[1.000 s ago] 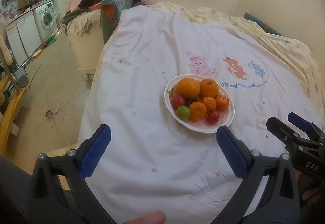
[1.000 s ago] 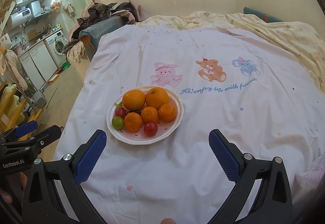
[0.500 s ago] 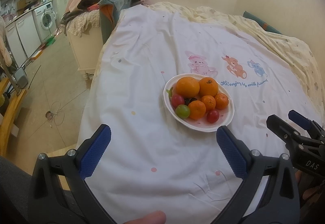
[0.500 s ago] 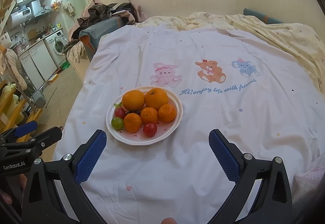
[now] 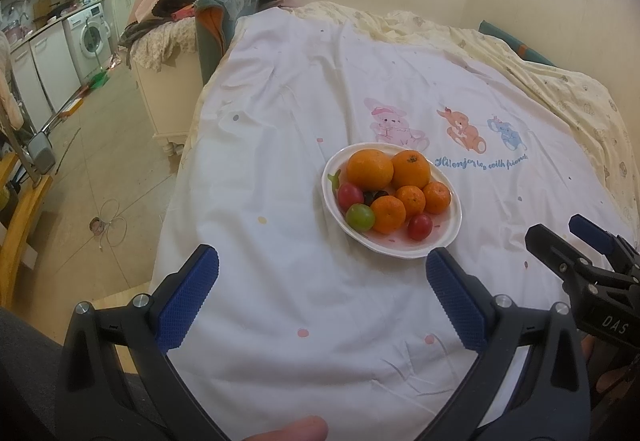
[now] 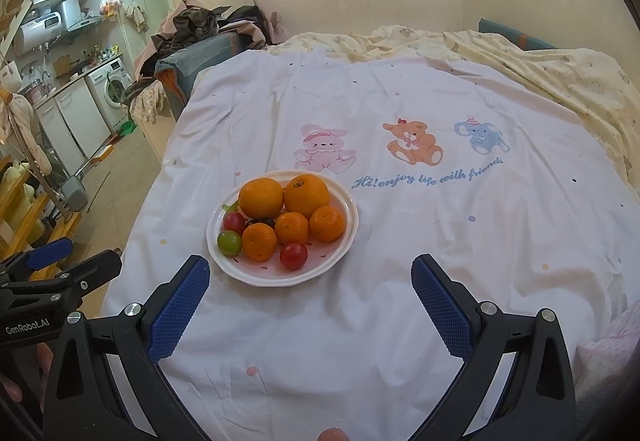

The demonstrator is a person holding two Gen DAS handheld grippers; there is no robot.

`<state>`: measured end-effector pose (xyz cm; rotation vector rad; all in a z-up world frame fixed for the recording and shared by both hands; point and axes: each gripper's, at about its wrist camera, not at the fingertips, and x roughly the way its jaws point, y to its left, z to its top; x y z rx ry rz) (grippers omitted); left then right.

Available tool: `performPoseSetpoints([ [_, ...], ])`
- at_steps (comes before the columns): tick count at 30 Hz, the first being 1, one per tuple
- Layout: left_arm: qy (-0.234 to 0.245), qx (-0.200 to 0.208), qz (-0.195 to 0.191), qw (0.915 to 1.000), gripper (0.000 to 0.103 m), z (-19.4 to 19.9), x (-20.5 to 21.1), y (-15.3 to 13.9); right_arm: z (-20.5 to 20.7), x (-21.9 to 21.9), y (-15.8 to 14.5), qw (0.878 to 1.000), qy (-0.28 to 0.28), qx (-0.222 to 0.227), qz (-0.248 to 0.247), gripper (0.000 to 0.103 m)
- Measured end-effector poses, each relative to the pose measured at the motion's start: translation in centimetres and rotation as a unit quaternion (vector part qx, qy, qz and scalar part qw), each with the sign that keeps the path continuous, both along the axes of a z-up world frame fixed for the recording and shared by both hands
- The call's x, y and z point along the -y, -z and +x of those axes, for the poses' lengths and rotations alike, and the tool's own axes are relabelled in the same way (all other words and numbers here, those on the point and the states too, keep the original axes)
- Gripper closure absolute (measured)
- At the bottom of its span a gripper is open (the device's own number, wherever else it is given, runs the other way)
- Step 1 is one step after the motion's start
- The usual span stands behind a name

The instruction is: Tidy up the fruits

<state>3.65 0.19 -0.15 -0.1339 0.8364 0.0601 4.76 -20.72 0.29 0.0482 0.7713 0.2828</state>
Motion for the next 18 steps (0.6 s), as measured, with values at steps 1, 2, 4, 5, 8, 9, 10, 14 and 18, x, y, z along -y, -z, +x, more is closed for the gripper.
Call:
performPoseSetpoints([
  [1, 0.001, 0.000, 0.001, 1.0000, 0.001, -0.01, 0.08, -0.02, 0.02, -0.02, -0.02, 1.000, 0.000, -0.001, -0.001, 0.000],
  [2, 0.001, 0.000, 0.002, 1.0000, 0.001, -0.03, 0.10, 0.08, 0.07, -0.07, -0.01, 1.000, -0.001, -0.001, -0.002, 0.000],
  [4, 0.002, 0.001, 0.003, 1.0000, 0.001, -0.10, 0.16, 0.14, 0.06, -0.06, -0.04, 1.000, -0.001, -0.001, -0.002, 0.000],
  [5, 0.003, 0.000, 0.004, 1.0000, 0.001, -0.14, 0.13, 0.25, 0.06, -0.08, -0.02, 1.000, -0.001, -0.001, -0.002, 0.000],
  [8, 0.001, -0.003, 0.003, 1.0000, 0.001, -0.07, 0.05, 0.46, 0.07, -0.08, -0.02, 1.000, -0.001, -0.002, -0.003, 0.000],
  [9, 0.000, -0.003, 0.002, 1.0000, 0.001, -0.10, 0.01, 0.47, 0.09, -0.07, -0.03, 1.000, -0.001, -0.003, -0.002, 0.000],
  [10, -0.001, -0.004, 0.002, 1.0000, 0.001, -0.11, -0.02, 0.47, 0.07, -0.14, 0.07, 1.000, 0.000, -0.004, -0.003, 0.000],
  [14, -0.001, -0.005, 0.002, 1.0000, 0.001, -0.05, -0.20, 0.50, 0.07, -0.14, 0.13, 1.000, -0.001, -0.004, -0.003, 0.000],
  [18, -0.005, -0.003, -0.008, 1.0000, 0.001, -0.24, -0.41, 0.52, 0.10, -0.15, 0.20, 1.000, -0.001, -0.004, -0.003, 0.000],
])
